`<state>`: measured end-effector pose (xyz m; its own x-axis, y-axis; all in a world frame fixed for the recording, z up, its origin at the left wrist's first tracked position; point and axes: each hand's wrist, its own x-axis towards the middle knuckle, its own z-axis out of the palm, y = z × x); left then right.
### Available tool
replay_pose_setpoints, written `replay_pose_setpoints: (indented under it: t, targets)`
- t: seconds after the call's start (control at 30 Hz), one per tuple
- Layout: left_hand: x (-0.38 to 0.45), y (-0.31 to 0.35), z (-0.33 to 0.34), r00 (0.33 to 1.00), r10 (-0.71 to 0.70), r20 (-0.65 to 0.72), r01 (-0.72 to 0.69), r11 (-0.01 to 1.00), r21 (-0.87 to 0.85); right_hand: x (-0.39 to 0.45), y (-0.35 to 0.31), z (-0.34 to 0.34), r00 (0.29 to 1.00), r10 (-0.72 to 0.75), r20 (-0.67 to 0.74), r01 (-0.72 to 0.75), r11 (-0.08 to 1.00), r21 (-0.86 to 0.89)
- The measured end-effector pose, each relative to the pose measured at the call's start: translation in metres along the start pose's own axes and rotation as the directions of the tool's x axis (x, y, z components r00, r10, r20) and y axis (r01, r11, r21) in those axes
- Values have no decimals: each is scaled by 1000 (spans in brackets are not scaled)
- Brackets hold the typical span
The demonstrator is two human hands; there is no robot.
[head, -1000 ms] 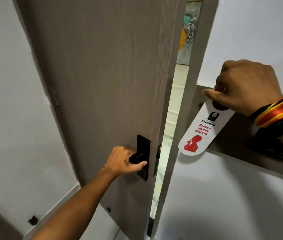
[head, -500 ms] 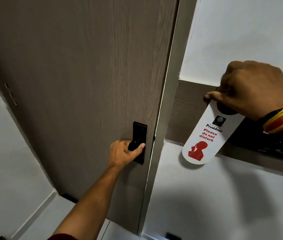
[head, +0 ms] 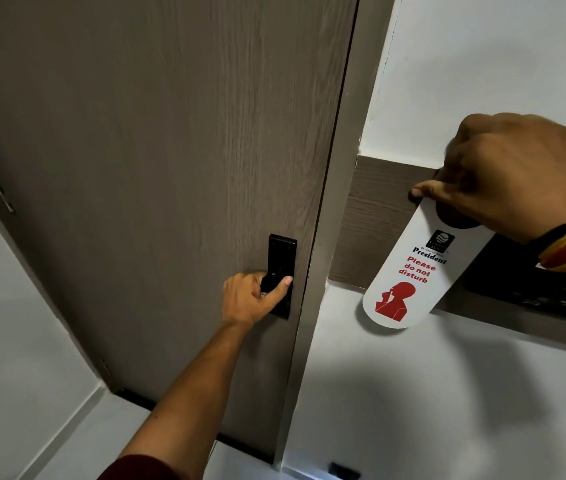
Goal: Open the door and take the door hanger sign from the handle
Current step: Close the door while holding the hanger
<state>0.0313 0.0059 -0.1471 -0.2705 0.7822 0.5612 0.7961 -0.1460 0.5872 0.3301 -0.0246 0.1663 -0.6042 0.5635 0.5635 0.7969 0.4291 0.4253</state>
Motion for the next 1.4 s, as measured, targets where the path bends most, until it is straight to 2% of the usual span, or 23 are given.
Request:
replay_pose_setpoints:
  t: [0.43,0.5,0.57,0.63,0.77,0.83,0.93,1.03,1.07,1.13,1.2,1.23,1.3,1.4]
  targets:
    - [14,-1,11,1000,4,14,-4,998,62,4,2,3,1000,13,23,-13,1000,26]
    - [19,0,6,998,44,36,-48,990,135,3,1,4,1000,6,27,-7,999,37]
    - [25,0,-2,990,77,116,-106,957,271,4,0,3,1000,2,23,-3,1000,31]
    - [33,-2,-11,973,179,146,-223,896,385,4,0,3,1000,-1,26,1,1000,11]
    - [46,4,-28,918,363,162,-394,784,480,3,-2,-1,1000,7,20,-7,1000,-16]
    - [47,8,-34,904,347,250,-427,756,496,4,-3,-2,1000,11,26,-11,1000,-14]
    - [43,24,-44,895,252,368,-427,720,547,4,-4,-8,999,27,27,-26,1000,-13]
    - [41,31,-50,907,189,377,-386,733,560,9,-7,-5,997,50,56,-50,999,-10]
    - [36,36,-53,932,188,309,-333,780,530,10,-7,-5,996,55,66,-54,998,-14]
    - [23,55,-60,966,243,86,-257,882,395,9,-7,-6,995,69,75,-68,997,-22]
    - [8,84,-63,952,287,-105,-261,943,208,8,-7,-9,994,82,78,-80,996,-25]
    - [2,103,-65,951,282,-128,-271,958,97,8,-9,-11,993,83,78,-81,996,-28]
    - [-3,138,-70,967,252,-30,-254,959,-122,7,-14,-15,995,73,74,-72,997,-27]
    - [-4,172,-70,935,253,248,-144,911,-387,5,-22,-27,999,35,36,-34,999,-30]
